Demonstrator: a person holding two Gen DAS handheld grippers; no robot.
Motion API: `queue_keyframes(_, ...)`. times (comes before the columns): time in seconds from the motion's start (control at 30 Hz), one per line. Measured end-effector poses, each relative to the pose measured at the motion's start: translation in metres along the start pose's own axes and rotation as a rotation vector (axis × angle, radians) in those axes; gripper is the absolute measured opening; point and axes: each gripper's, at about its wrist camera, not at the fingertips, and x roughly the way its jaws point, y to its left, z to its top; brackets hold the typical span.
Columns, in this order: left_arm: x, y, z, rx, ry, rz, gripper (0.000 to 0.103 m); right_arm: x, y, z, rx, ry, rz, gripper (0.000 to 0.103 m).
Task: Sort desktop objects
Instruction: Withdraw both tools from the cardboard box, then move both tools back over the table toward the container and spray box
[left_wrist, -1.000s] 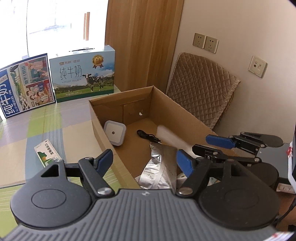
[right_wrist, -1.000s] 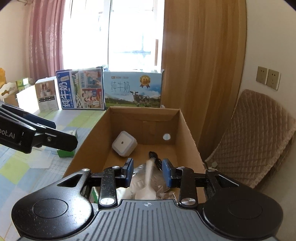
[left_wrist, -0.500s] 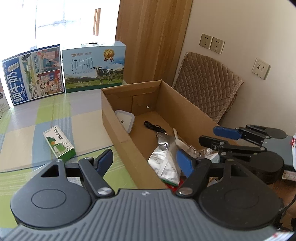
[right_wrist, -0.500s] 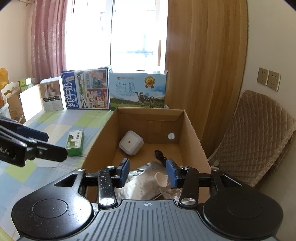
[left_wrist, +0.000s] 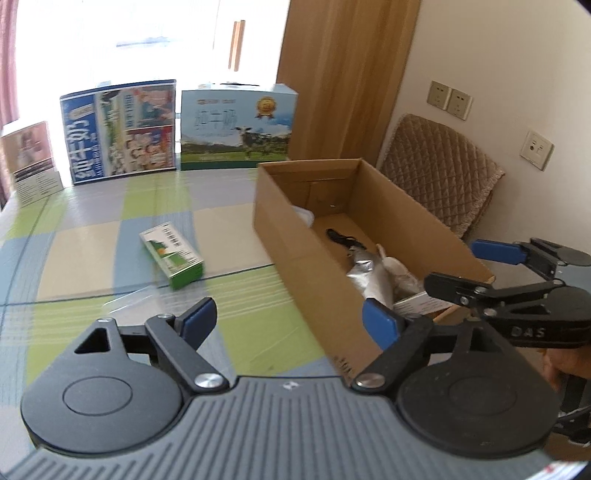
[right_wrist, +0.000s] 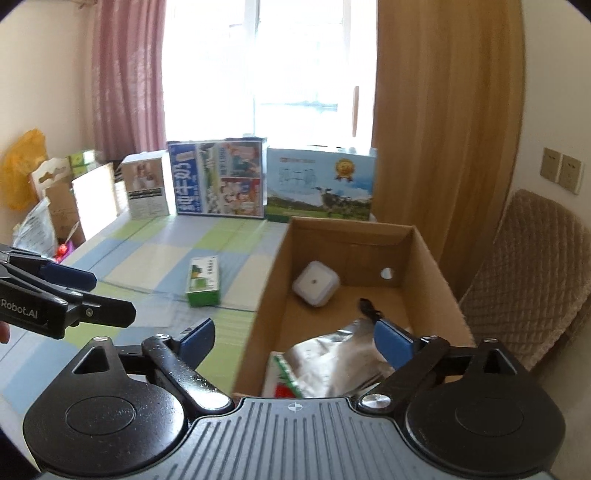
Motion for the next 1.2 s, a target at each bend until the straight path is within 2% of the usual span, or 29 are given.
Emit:
queue_keyframes(0.33, -0.036, 0.039, -0.023, -0.037, -0.002, 0.056, 0.090, -0.002, 0.045, 0.002, -0.074, 0.023, 0.047, 0.101)
queue_keyframes(0.53, -0.048, 0.060, -0.040, -0.045, 0.012, 0.074, 0.093, 0.002, 0.065, -0.001, -0.122, 0.045, 0.068, 0.101)
queue_keyframes(0.7, -0.050, 0.078, -0.061, -0.030, 0.055, 0.100, 0.093, 0.007, 0.079, -0.006, -0.146, 0.070, 0.105, 0.101)
queue_keyframes(1.03, -0.037, 0.107, -0.086, 0.139, 0.139, 0.154, 0.093, 0.031, 0.106, -0.004, -0.181, 0.111, 0.193, 0.101)
queue_keyframes(1.2, -0.023, 0.118, -0.085, 0.212, 0.160, 0.137, 0.093, 0.052, 0.111, -0.002, -0.171, 0.154, 0.217, 0.101)
